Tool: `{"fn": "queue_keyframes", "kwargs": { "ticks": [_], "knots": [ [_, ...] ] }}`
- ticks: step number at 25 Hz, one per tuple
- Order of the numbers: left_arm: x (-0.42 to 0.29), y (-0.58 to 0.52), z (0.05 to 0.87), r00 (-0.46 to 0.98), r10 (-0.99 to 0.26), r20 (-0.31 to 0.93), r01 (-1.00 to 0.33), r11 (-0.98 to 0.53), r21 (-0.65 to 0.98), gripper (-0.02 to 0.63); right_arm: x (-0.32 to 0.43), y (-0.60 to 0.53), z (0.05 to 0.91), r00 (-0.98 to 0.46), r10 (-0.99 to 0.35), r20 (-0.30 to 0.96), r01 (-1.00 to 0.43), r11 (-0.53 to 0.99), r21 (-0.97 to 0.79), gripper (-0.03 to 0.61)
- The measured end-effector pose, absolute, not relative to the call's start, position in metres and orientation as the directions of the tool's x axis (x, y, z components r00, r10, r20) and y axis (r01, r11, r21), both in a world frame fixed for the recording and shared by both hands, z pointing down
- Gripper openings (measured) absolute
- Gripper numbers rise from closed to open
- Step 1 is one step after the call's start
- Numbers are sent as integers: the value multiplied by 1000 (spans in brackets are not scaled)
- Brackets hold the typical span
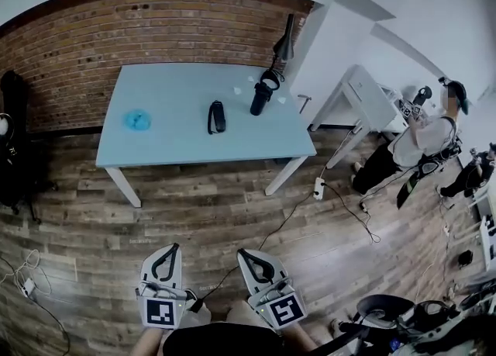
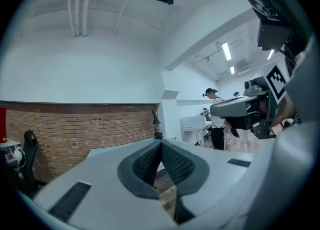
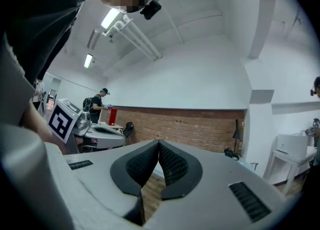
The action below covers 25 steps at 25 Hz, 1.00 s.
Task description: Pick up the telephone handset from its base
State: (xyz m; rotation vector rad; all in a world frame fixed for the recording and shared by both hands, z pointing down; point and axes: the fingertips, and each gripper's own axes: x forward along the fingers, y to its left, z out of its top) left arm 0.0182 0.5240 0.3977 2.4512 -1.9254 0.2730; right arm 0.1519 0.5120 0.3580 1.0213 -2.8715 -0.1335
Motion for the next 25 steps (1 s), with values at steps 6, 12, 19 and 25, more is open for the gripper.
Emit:
{"fn": "queue_keyframes", "kwargs": {
  "ticks": [6,12,19,25],
  "knots": [
    [-6,473,395,249,-960,127,-962,-261,-82,25,124,469,371,-780,-617,101,-609,786,104,31],
    [-14,399,413,197,-961,194,-972,-217,-90,23,108,393,383,-827,-558,66,-549,828,116,31],
    [9,302,399,177,-960,217,-969,-209,-130,25,123,271,395,-824,-564,59,-566,823,-39,31],
    [29,242,390,186,-962,198,-967,-215,-137,25,140,185,401,-802,-594,63,-598,800,-59,31]
  ]
}}
